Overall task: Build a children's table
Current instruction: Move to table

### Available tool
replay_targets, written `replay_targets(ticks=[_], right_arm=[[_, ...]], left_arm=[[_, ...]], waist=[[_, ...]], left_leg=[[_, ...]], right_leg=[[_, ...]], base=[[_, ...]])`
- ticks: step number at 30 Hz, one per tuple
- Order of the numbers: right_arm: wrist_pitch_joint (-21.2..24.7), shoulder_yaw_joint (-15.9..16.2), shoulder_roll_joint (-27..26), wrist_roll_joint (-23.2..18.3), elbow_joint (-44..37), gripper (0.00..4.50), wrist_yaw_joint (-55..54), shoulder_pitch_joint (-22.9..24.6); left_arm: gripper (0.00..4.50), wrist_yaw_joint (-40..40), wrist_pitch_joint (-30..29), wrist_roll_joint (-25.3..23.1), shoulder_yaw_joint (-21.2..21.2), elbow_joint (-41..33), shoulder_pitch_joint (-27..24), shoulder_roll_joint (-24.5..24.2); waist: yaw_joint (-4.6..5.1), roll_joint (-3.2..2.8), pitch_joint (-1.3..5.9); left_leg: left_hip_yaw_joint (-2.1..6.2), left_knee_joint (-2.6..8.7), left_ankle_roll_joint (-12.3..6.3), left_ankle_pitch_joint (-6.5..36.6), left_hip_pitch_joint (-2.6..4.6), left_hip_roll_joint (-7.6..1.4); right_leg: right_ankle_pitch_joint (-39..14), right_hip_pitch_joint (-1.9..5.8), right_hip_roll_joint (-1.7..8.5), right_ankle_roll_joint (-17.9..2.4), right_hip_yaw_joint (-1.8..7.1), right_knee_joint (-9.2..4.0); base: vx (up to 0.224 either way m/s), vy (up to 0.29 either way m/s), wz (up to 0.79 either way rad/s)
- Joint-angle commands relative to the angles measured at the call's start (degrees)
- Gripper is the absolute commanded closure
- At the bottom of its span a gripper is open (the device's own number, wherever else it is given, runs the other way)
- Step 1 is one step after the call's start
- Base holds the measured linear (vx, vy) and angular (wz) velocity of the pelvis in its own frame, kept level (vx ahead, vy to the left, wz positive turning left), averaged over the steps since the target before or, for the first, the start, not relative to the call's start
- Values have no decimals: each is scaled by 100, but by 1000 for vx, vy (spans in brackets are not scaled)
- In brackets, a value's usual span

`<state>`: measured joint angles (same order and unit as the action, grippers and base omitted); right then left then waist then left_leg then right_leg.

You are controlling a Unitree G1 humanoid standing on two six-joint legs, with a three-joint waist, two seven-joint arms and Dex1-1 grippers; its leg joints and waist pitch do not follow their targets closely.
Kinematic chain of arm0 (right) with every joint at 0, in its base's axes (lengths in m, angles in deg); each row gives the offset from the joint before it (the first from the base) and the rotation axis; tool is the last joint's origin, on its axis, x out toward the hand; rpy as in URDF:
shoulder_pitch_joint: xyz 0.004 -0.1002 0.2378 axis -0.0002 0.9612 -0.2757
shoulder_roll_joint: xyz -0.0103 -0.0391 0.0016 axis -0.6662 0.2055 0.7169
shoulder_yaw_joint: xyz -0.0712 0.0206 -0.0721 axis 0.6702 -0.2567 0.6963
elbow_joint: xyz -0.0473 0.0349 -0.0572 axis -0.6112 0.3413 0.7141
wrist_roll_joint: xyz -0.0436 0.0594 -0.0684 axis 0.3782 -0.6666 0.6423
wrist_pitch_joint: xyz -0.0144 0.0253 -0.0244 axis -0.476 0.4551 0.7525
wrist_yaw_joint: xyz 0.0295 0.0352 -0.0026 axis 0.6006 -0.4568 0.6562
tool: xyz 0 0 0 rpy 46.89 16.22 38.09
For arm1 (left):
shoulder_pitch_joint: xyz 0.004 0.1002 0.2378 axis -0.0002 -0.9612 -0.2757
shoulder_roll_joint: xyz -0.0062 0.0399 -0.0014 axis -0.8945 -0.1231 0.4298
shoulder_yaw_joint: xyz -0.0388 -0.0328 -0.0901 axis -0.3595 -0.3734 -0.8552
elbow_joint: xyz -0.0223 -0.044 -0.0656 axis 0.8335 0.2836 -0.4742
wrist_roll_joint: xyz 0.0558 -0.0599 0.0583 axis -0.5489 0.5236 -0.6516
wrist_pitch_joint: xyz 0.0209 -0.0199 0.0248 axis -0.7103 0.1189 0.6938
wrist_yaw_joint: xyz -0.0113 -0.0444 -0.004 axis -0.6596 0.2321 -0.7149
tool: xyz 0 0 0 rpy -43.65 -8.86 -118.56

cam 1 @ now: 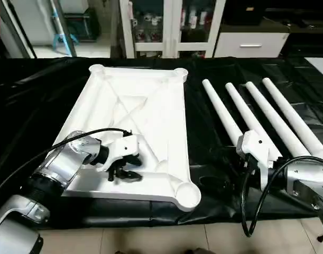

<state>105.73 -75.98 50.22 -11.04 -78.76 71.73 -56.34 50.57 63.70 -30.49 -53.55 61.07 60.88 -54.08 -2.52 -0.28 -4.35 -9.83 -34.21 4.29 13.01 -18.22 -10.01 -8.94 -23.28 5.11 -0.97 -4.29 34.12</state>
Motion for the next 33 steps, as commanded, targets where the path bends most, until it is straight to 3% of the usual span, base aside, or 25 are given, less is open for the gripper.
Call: replay_targets(ticks=[1,5,8,10,14,16,18,21,23,25,27,33], right_arm=[[-23,36,64,68,-183,0,-4,19],[-31,64,64,67,-181,0,-15,3],[-48,69,66,73,-163,0,-10,6],[-45,80,65,73,-183,0,-24,17],[-48,92,70,85,-216,0,-45,55],[-45,91,77,79,-237,0,-57,77],[-37,84,87,63,-270,0,-60,111],[-63,92,83,82,-244,0,-68,132],[-86,103,68,107,-218,0,-90,125],[-100,110,59,120,-213,0,-101,124],[-126,130,30,151,-190,0,-124,104],[-232,178,-47,292,-78,0,-220,26]], left_arm=[[247,-196,-69,-315,42,-78,61,-176],[286,-199,-206,-419,69,-385,52,-239],[324,-179,-252,-447,91,-456,51,-250],[328,-354,-266,-535,63,-405,61,-185],[370,-501,-365,-516,-27,-388,19,-61],[378,-538,-432,-509,-60,-438,-2,-23],[403,-565,-530,-478,-101,-471,-23,13],[429,-956,-639,-551,-222,-282,-9,122],[438,-1536,-754,-734,-329,-11,71,200],[442,-1681,-792,-782,-359,45,86,201],[446,-1911,-834,-837,-432,107,105,208],[446,-2294,-323,-953,-449,354,205,237]], waist=[[-15,39,367],[8,42,366],[12,40,369],[7,41,381],[-16,41,408],[-23,39,411],[-46,36,429],[-54,48,444],[-35,84,453],[-19,80,446],[40,102,447],[28,94,444]], left_leg=[[91,436,-186,1301,-80,-244],[112,434,-180,1413,-78,-235],[112,427,-197,1383,-84,-233],[106,422,-208,1351,-80,-237],[74,406,-237,1133,-91,-255],[68,403,-241,1105,-86,-257],[65,397,-277,880,-118,-270],[78,387,-313,711,-167,-273],[71,370,-346,653,-185,-256],[79,366,-368,647,-198,-242],[97,362,-361,627,-239,-224],[76,355,-434,633,-174,-233]], right_leg=[[-3043,264,330,-641,273,-551],[-3336,235,326,-478,253,-592],[-3308,224,325,-478,252,-594],[-3189,218,323,-535,258,-582],[-2505,233,309,-837,292,-503],[-2444,229,309,-869,298,-497],[-2009,263,312,-1039,313,-428],[-1710,313,326,-1125,309,-375],[-1608,331,317,-1136,304,-367],[-1732,346,322,-1078,298,-381],[-1959,371,322,-929,283,-395],[-2018,299,296,-927,290,-423]], base=[[0,0,0],[0,0,0],[0,0,0],[0,0,0],[0,0,0],[0,0,0],[0,0,0],[0,0,0],[0,0,0],[0,0,0],[0,0,0],[0,0,0]])
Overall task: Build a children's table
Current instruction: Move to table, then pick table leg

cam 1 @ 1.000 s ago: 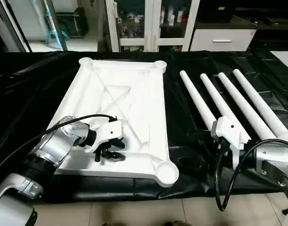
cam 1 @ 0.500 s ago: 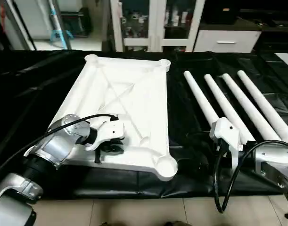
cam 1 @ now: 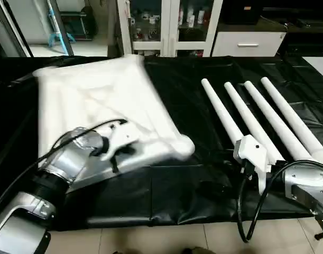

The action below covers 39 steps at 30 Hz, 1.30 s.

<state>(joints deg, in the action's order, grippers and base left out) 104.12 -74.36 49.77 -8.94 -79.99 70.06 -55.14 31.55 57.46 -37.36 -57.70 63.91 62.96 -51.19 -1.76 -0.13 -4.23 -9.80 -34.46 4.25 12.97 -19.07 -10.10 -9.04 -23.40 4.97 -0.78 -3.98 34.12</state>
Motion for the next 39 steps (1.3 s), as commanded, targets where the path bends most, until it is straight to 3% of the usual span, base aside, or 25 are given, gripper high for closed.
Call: replay_targets(ticks=[1,2,5,10,11,13,19,20,25,27,28,29,30,31,32,33,34,36,39], right_arm=[[-74,17,-6,86,51,0,-58,-98],[-103,30,-19,135,83,0,-98,-115],[-112,41,-27,155,101,0,-118,-132],[-165,33,-46,206,132,0,-181,-126],[-170,22,-53,210,137,0,-190,-119],[-175,2,-68,219,139,0,-209,-105],[-146,-33,-93,181,120,0,-225,-95],[-152,-32,-99,180,137,0,-222,-105],[-125,-79,-123,157,117,0,-259,-125],[-8,-207,-177,151,63,0,-454,-174],[126,-270,-261,236,138,0,-709,-308],[126,-270,-261,236,138,0,-709,-308],[519,-477,-584,442,512,0,-1469,-743],[713,-593,-743,516,704,0,-1819,-942],[1167,-792,-1011,642,1050,0,-2419,-1308],[1314,-832,-1072,683,1145,0,-2567,-1410],[1614,-816,-1114,767,1302,0,-2711,-1577],[1692,-812,-1173,819,1464,0,-2822,-1704],[1940,-837,-1277,1036,1995,0,-3246,-2060]], left_arm=[[446,-403,327,-260,-36,85,1,-46],[446,-382,690,-242,-7,153,3,-59],[446,-448,860,-261,-14,210,13,-54],[446,-322,1601,-350,83,363,-17,-224],[403,-204,1726,-286,60,368,-37,-249],[391,255,1397,115,-140,274,-43,-161],[340,397,1259,430,-373,-83,-122,-148],[333,363,1374,552,-494,-111,-111,-124],[333,592,983,1069,-915,-511,-122,-194],[333,579,321,1824,-1567,-994,-137,-138],[333,496,138,2044,-1788,-1180,-176,-134],[333,496,138,2044,-1788,-1180,-176,-134],[333,160,-104,2207,-2064,-1494,-293,-66],[333,-29,-240,2225,-2139,-1634,-358,6],[333,-382,-459,2269,-2189,-2084,-608,229],[333,-469,-496,2292,-2176,-2277,-724,310],[333,-496,-563,2281,-1948,-2895,-1136,441],[333,-400,-483,2073,-1662,-3210,-1426,376],[333,-266,-631,1836,-1223,-3727,-1837,241]], waist=[[-60,76,437],[-78,63,440],[-109,58,448],[-130,56,442],[-132,54,447],[-131,30,451],[-175,36,465],[-174,58,464],[-177,47,455],[-179,34,460],[-168,-8,457],[-144,19,462],[-121,12,449],[-81,18,450],[-50,15,438],[-32,-20,437],[-16,35,426],[-47,-37,469],[-21,-6,500]], left_leg=[[70,379,-425,626,-81,-230],[72,381,-431,579,-81,-236],[67,384,-425,577,-81,-243],[67,388,-401,634,-92,-229],[71,388,-390,634,-99,-226],[64,389,-343,626,-84,-236],[56,381,-385,497,-82,-258],[52,381,-395,504,-84,-255],[52,387,-331,584,-75,-253],[50,381,-272,567,-76,-253],[52,382,-240,557,-75,-248],[54,380,-226,526,-89,-227],[53,380,-201,584,-82,-228],[60,383,-168,557,-100,-208],[46,370,-90,655,-70,-188],[54,362,-23,668,-52,-198],[39,376,-29,700,-79,-189],[34,363,-134,544,-59,-217],[47,366,-175,373,-98,-210]], right_leg=[[-1961,309,314,-967,262,-414],[-1816,307,312,-1027,265,-403],[-1650,321,324,-1092,270,-373],[-1886,326,329,-946,268,-402],[-1910,331,330,-919,267,-398],[-1842,321,337,-974,272,-388],[-1350,326,340,-1227,274,-320],[-1366,327,337,-1218,273,-329],[-1607,324,344,-1141,271,-334],[-1549,331,356,-1215,271,-310],[-1454,322,335,-1277,264,-318],[-1364,334,310,-1306,255,-296],[-1443,331,306,-1280,256,-296],[-1497,333,297,-1286,246,-288],[-1767,299,287,-1251,241,-337],[-1821,303,288,-1258,247,-321],[-2002,315,266,-1149,244,-374],[-1627,287,258,-1141,263,-320],[-1294,320,237,-1138,257,-273]], base=[[0,0,0],[0,0,0],[0,0,0],[0,0,0],[0,0,0],[0,0,0],[0,0,0],[0,0,0],[0,0,0],[0,0,0],[0,0,0],[0,0,0],[0,0,0],[0,0,0],[0,0,0],[0,0,0],[0,0,0],[0,0,0],[0,0,0]])
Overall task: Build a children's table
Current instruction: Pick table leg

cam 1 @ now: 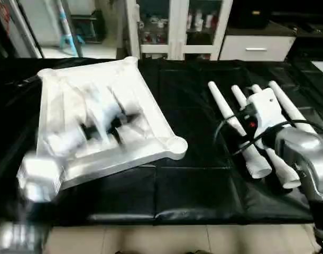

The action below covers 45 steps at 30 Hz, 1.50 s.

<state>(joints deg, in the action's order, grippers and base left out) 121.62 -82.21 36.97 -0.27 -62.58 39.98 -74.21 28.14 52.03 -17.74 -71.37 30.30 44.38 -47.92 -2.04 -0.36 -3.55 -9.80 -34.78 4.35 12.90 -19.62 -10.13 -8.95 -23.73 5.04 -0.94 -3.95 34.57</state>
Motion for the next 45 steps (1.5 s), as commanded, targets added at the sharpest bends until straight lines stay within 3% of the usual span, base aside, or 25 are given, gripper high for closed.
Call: replay_targets(ticks=[1,2,3,6,8,10,13,14,17,18,31,37,40,41,45], right_arm=[[244,-51,4,222,386,0,-318,-229],[308,-88,-15,228,511,0,-382,-304],[559,-234,-98,239,983,0,-585,-596],[1040,-274,-80,242,1772,0,-618,-1060],[1099,-198,-29,285,1926,0,-570,-1128],[1179,-154,-10,262,2115,0,-479,-1205],[1251,4,14,180,2505,0,-184,-1285],[1273,17,7,158,2593,0,-140,-1295],[1325,66,-9,186,2925,0,-103,-1380],[1331,75,-11,196,2978,30,-96,-1397],[1400,-157,-84,-21,3474,135,150,-1475],[1373,-294,-135,-42,3645,182,75,-1446],[1378,-514,-174,-129,3710,212,-5,-1489],[1366,-581,-175,-149,3730,219,-43,-1502],[1432,-854,-197,-266,3624,253,-168,-1540]], left_arm=[[333,84,-175,-110,196,-450,-18,-88],[333,92,-286,-16,219,-555,-21,-78],[333,114,-630,274,299,-952,-15,-46],[333,204,-1079,470,532,-1506,106,-49],[333,248,-1108,438,623,-1576,148,-68],[333,292,-1103,365,703,-1620,195,-81],[333,358,-1211,310,780,-1764,244,-134],[333,370,-1260,302,798,-1815,246,-179],[333,358,-1474,378,851,-1979,276,-341],[326,354,-1507,392,858,-2001,282,-362],[326,298,-1761,507,884,-2173,437,-381],[273,383,-2059,692,809,-2255,486,-425],[247,362,-2053,727,757,-2205,522,-389],[245,335,-2057,759,721,-2175,545,-345],[208,114,-2067,815,542,-2003,725,-118]], waist=[[13,63,444],[-6,34,442],[17,71,432],[22,35,400],[33,51,388],[39,140,399],[33,106,405],[39,132,416],[38,127,414],[38,130,413],[18,177,417],[26,181,414],[29,180,414],[29,151,414],[21,176,426]], left_leg=[[24,372,-193,275,-34,-201],[17,357,-210,208,-42,-189],[15,353,-203,191,-70,-184],[16,348,-109,498,-57,-178],[7,336,-75,676,-52,-176],[1,331,-105,593,-79,-162],[10,323,-115,488,-84,-170],[18,320,-128,454,-96,-178],[11,312,-150,391,-87,-175],[0,307,-153,397,-83,-174],[5,298,-108,431,-99,-177],[5,304,-62,440,-93,-178],[3,303,-33,492,-88,-174],[5,305,-12,513,-79,-175],[8,301,-4,501,-95,-164]], right_leg=[[-1184,339,229,-1156,260,-316],[-1111,330,221,-1213,263,-306],[-1090,340,229,-1272,267,-270],[-1484,320,231,-1301,253,-312],[-1651,312,224,-1189,254,-336],[-1690,337,222,-1070,258,-341],[-1669,326,232,-1073,253,-330],[-1585,337,238,-1103,253,-301],[-1517,327,233,-1171,249,-296],[-1527,319,232,-1170,253,-306],[-1664,326,246,-1123,248,-298],[-1612,315,236,-1152,244,-295],[-1642,315,236,-1135,245,-307],[-1635,311,234,-1134,243,-313],[-1556,338,230,-1151,239,-303]], base=[[0,0,0],[0,0,0],[0,0,0],[0,0,0],[0,0,0],[0,0,0],[0,0,0],[0,0,0],[0,0,0],[0,0,0],[0,0,0],[0,0,0],[0,0,0],[0,0,0],[0,0,0]])
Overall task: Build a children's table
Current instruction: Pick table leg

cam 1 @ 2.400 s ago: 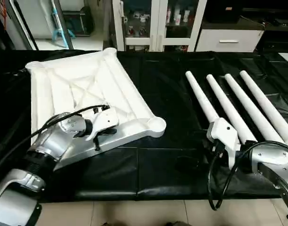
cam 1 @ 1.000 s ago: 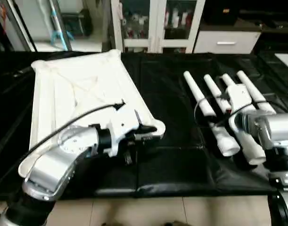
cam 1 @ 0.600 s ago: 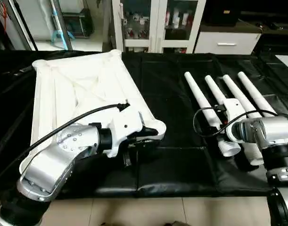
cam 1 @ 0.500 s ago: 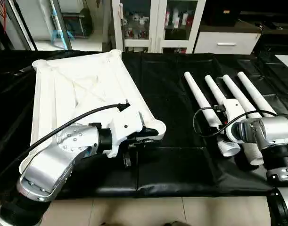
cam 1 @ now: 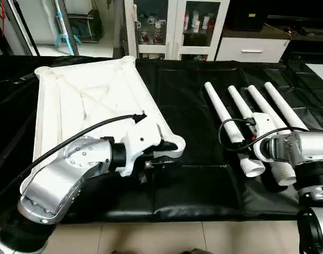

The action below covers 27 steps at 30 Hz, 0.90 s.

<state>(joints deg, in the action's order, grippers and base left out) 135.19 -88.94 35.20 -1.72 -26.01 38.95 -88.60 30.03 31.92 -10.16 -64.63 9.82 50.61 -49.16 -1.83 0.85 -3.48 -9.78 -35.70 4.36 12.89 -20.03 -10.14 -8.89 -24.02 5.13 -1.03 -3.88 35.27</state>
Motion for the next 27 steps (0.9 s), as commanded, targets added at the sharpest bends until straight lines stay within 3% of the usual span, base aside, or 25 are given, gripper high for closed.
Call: replay_targets(ticks=[1,3,5,6,7,11,13,16,17,21,24,25,27], right_arm=[[138,-327,-53,-215,-145,253,-74,-109],[133,-380,-65,-236,-237,261,-88,-103],[238,-552,-142,-404,-747,263,-45,-40],[258,-650,-185,-534,-1013,263,15,-11],[297,-746,-219,-683,-1247,263,87,15],[402,-897,-253,-1154,-2145,264,430,180],[201,-1030,-314,-1570,-2761,264,826,369],[288,-1264,-353,-2302,-3350,264,1543,655],[316,-1469,-405,-2801,-3637,264,1973,855],[398,-1826,-516,-3456,-3914,264,2411,1122],[343,-1788,-483,-3525,-4095,264,2461,1245],[421,-1815,-477,-3688,-4229,264,2491,1281],[480,-1841,-473,-3802,-4305,264,2512,1300]], left_arm=[[208,-163,-72,77,-216,98,159,56],[193,-212,-82,93,-264,127,195,73],[170,-472,-156,276,-576,217,261,326],[165,-603,-227,392,-728,273,307,483],[164,-760,-330,500,-885,342,365,670],[127,-1496,-620,873,-1430,697,590,1442],[115,-1876,-740,1060,-1673,838,742,1821],[82,-2245,-970,1446,-2072,993,1008,2212],[73,-2414,-1156,1702,-2332,1099,1192,2385],[34,-2602,-1365,2156,-2733,1255,1428,2587],[17,-2592,-1488,2365,-2830,1222,1465,2608],[7,-2665,-1582,2530,-2897,1185,1478,2690],[0,-2719,-1637,2632,-2938,1162,1486,2748]], waist=[[-4,55,421],[-14,63,428],[-4,93,437],[-14,78,437],[-15,122,438],[-68,118,425],[-95,137,425],[-148,166,442],[-180,182,440],[-198,180,426],[-180,186,414],[-172,220,414],[-184,209,413]], left_leg=[[8,392,-18,493,-50,-162],[9,389,-47,414,-56,-162],[5,381,-82,263,-74,-162],[2,380,-108,251,-67,-164],[-3,381,-134,255,-61,-171],[-1,385,-236,266,-47,-184],[-11,375,-285,302,-44,-188],[5,375,-415,201,-40,-195],[12,373,-483,177,-44,-197],[7,371,-528,184,-58,-181],[18,386,-433,192,-61,-175],[13,384,-420,202,-61,-172],[20,385,-390,227,-54,-176]], right_leg=[[-1556,365,220,-1136,231,-372],[-1473,371,225,-1140,231,-360],[-1279,389,214,-1171,232,-339],[-1247,386,220,-1181,234,-332],[-1260,382,222,-1175,235,-343],[-1313,373,225,-1162,236,-363],[-1342,380,234,-1124,242,-387],[-1319,382,239,-1105,230,-377],[-1336,379,247,-1112,227,-384],[-1502,376,248,-1070,216,-425],[-1827,361,232,-892,198,-468],[-1884,360,232,-859,198,-475],[-1961,359,238,-835,198,-475]], base=[[0,0,0],[0,0,0],[0,0,0],[0,0,0],[0,0,0],[0,0,0],[0,0,0],[0,0,0],[0,0,0],[0,0,0],[0,0,0],[0,0,0],[0,0,0]])
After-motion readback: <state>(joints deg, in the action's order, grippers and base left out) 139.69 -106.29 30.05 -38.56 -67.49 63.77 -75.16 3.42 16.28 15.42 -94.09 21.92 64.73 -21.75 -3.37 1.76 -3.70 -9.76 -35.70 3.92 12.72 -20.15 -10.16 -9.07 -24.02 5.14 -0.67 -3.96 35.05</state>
